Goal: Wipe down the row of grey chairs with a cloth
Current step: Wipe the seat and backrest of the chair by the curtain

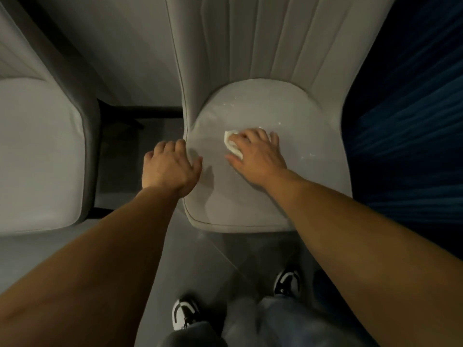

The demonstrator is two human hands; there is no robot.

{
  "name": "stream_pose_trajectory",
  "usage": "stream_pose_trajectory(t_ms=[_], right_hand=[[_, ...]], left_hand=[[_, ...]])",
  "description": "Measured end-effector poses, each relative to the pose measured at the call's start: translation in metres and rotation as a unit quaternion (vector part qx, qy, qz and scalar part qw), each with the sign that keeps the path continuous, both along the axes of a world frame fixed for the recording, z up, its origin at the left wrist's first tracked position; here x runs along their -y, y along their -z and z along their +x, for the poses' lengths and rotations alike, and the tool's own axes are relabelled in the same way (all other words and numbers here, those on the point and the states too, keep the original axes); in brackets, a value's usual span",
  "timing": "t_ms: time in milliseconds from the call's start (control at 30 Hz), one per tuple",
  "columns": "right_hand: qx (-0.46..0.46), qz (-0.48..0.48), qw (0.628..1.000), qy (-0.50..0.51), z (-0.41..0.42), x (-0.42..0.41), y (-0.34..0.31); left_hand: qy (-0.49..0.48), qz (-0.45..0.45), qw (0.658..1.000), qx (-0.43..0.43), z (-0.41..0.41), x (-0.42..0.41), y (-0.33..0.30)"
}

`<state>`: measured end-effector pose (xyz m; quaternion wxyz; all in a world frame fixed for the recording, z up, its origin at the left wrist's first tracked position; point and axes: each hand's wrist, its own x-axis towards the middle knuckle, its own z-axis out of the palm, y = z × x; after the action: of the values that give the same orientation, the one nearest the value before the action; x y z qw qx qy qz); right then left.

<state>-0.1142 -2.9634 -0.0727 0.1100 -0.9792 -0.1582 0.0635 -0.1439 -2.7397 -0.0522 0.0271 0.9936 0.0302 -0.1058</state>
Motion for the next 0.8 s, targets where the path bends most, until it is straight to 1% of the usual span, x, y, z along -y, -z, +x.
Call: stream_pose_trajectory(t_ms=[100,133,200,333,433,500,533,700,800], right_hand=[[-0.035,-0.033,0.998,0.034,0.021,-0.007,0.037],[-0.032,-0.038,0.998,0.047,0.030,-0.009,0.045],[0.011,-0.032,0.998,0.047,0.050,-0.013,0.056],[0.135,-0.005,0.989,0.055,0.101,-0.022,0.065],[0.185,-0.008,0.980,0.077,0.136,-0.027,0.070],[0.201,0.003,0.976,0.078,0.156,-0.033,0.074],[0.209,0.010,0.974,0.083,0.165,-0.035,0.075],[0.207,0.016,0.970,0.124,0.189,-0.045,0.071],[0.180,0.027,0.977,0.110,0.182,-0.040,0.069]], left_hand=[[-0.010,-0.040,0.999,0.007,0.016,0.000,0.035],[-0.008,-0.053,0.999,0.012,0.022,0.001,0.045],[-0.023,-0.079,0.996,0.033,0.037,0.003,0.061],[-0.113,-0.144,0.977,0.111,0.079,0.011,0.082],[-0.177,-0.171,0.962,0.121,0.113,0.019,0.093],[-0.224,-0.172,0.950,0.131,0.130,0.024,0.099],[-0.231,-0.164,0.947,0.147,0.135,0.025,0.102],[-0.213,-0.160,0.943,0.198,0.130,0.023,0.110],[-0.213,-0.142,0.941,0.223,0.130,0.028,0.108]])
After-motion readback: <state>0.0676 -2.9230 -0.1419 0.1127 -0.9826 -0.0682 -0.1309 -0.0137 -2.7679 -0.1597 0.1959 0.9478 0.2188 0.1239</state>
